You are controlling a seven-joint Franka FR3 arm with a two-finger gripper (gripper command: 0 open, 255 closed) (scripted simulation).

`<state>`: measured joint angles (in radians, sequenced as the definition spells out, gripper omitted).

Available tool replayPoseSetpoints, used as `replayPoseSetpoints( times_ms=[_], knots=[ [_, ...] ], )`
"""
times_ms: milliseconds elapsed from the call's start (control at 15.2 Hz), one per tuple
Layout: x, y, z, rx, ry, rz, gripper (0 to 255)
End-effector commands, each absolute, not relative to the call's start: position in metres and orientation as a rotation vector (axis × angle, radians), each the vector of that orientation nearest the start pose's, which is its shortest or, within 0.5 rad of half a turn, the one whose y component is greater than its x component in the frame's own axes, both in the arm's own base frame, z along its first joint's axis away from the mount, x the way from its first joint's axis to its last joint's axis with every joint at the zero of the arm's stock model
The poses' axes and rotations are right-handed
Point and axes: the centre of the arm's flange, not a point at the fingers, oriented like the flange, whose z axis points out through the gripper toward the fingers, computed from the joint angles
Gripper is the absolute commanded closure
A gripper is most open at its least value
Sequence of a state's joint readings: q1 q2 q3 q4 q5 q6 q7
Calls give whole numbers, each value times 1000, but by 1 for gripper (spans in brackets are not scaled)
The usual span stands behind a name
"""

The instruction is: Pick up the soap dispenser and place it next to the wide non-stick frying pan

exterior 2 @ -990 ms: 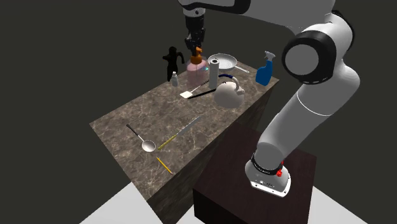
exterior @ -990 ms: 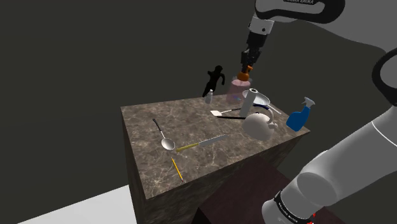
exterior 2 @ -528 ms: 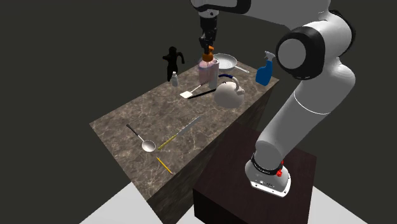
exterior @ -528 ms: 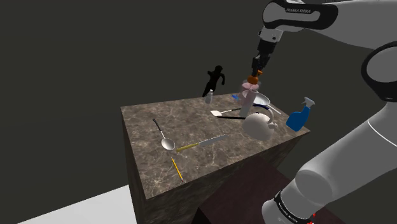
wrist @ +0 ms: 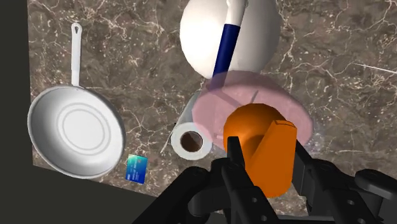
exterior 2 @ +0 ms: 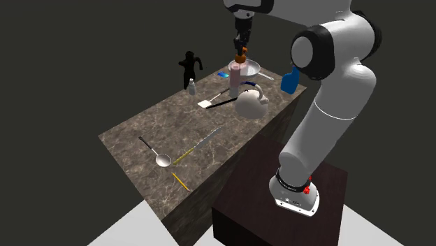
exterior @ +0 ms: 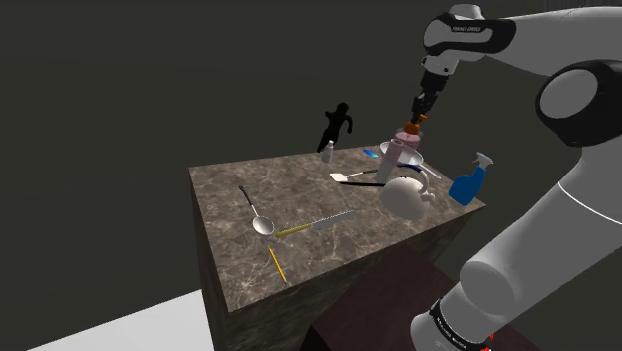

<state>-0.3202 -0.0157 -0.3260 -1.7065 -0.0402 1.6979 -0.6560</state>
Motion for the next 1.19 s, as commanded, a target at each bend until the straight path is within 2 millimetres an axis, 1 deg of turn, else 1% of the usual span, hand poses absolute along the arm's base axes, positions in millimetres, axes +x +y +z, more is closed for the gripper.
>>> replayPoseSetpoints(
  times_ms=[0, 792, 1122],
  knots=[
    [435, -365, 566, -3171, -21, 37, 255],
    [404, -515, 526, -3171, -21, 37, 255],
    [404, -515, 499, -3171, -21, 37, 255]
  ],
)
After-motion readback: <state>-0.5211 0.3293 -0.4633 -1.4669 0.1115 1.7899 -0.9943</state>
